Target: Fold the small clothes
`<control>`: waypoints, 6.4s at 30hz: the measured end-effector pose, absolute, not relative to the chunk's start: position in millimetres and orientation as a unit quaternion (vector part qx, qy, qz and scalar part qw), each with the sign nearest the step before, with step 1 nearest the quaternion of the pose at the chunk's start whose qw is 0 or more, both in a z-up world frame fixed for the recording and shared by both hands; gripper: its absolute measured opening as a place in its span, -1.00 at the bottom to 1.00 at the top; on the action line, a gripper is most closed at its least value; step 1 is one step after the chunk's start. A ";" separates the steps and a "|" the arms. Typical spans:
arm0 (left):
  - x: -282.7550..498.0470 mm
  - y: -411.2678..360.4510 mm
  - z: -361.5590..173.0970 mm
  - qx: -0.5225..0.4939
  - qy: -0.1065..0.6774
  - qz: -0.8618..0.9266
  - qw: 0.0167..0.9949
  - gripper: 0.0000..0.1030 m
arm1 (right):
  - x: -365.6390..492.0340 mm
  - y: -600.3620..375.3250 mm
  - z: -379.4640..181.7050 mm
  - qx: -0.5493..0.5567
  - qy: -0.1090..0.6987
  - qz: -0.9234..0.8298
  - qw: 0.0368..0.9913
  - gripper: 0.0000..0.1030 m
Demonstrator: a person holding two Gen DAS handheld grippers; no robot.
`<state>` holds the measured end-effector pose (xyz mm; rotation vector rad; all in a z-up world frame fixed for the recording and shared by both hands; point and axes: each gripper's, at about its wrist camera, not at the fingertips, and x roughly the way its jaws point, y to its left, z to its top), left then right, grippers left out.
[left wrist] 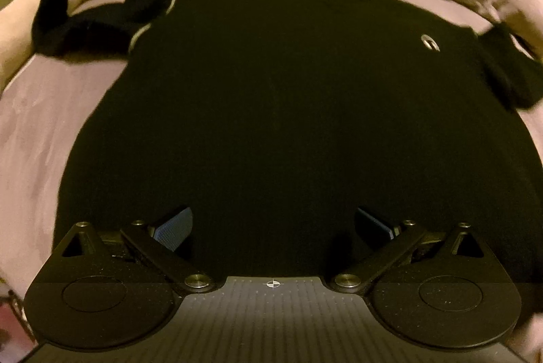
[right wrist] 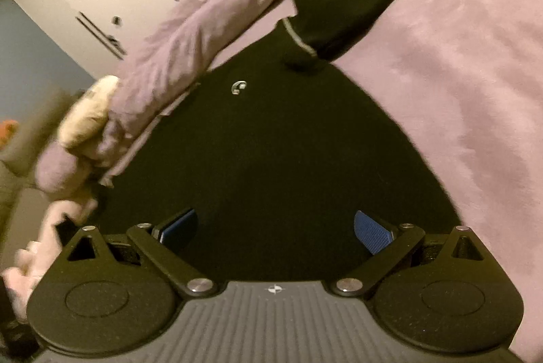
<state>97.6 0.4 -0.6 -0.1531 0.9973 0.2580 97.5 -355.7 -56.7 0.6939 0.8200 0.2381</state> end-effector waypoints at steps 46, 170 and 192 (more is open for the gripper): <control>221.9 -31.2 -48.1 -0.096 0.360 0.133 0.919 1.00 | 377.1 -574.4 -9.3 0.355 0.182 -0.116 0.910 -0.84; 187.8 343.5 -19.4 -0.218 0.288 0.301 0.882 0.94 | 279.3 -181.2 -99.1 0.199 0.304 0.162 0.918 0.27; 248.3 452.8 -36.9 -0.204 0.300 0.400 0.842 -0.72 | 289.0 -161.6 -103.2 0.166 0.288 0.197 0.922 0.91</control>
